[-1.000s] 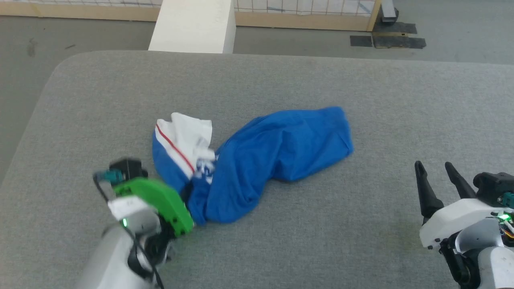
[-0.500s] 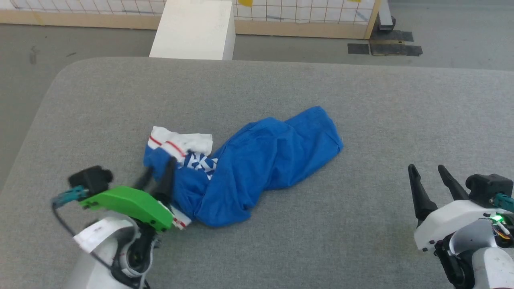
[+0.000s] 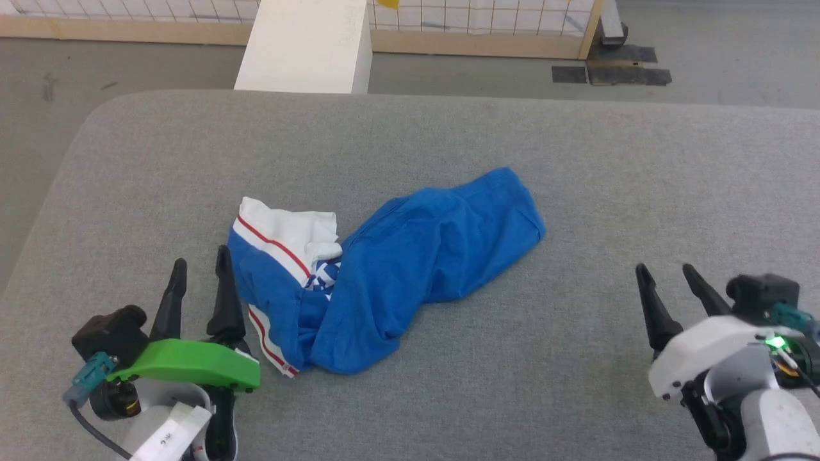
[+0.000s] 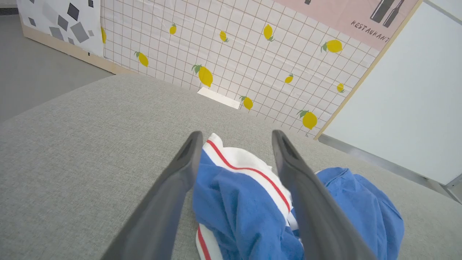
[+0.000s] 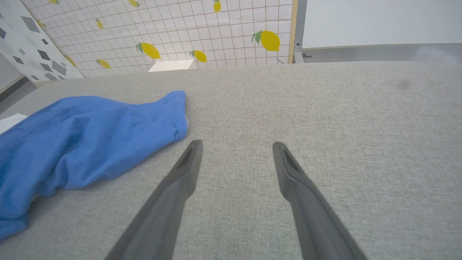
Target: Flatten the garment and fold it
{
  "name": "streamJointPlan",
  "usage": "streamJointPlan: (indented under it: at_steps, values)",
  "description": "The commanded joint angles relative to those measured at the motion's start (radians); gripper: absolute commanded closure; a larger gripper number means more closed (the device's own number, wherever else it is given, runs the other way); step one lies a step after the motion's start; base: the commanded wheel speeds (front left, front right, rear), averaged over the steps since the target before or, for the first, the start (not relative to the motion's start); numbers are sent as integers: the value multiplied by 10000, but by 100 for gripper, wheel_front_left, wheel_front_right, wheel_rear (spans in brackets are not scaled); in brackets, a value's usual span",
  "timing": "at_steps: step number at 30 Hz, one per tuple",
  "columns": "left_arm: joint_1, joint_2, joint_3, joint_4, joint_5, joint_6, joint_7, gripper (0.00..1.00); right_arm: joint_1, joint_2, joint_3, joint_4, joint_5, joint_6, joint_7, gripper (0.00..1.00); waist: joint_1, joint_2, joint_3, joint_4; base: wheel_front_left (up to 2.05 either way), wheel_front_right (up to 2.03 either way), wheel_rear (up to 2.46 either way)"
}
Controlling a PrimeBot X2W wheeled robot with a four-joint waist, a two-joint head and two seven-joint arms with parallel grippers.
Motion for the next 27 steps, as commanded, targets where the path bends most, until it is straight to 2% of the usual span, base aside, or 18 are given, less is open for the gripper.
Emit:
streamJointPlan:
  at_steps: [1, 8, 14, 21, 27]
  values:
    - [162, -97, 58, -81, 209, 15, -71, 0, -393, -85, 133, 14, -63, -13, 136, 0, 0, 0, 150, 98, 0, 0, 0]
    - [-48, -627, 279, -267, 677, -241, -88, 0, -1999, -712, 1344, 565, -199, -13, 1161, 0, 0, 0, 774, 398, 0, 0, 0]
    - [-440, -1025, 415, -178, 1013, -628, -89, 0, -3864, -1226, 2791, 1586, -223, -13, 2292, 0, 0, 0, 1381, 724, 0, 0, 0]
    - [-800, -1399, 558, -174, 1329, -979, -90, 0, -6099, -1568, 4378, 3031, -152, -13, 4434, 0, 0, 0, 2069, 1035, 0, 0, 0]
    - [-993, -1649, 625, -59, 1448, -1224, -91, 0, -7123, -1629, 5213, 3939, -140, -13, 5877, 0, 0, 0, 2445, 1296, 0, 0, 0]
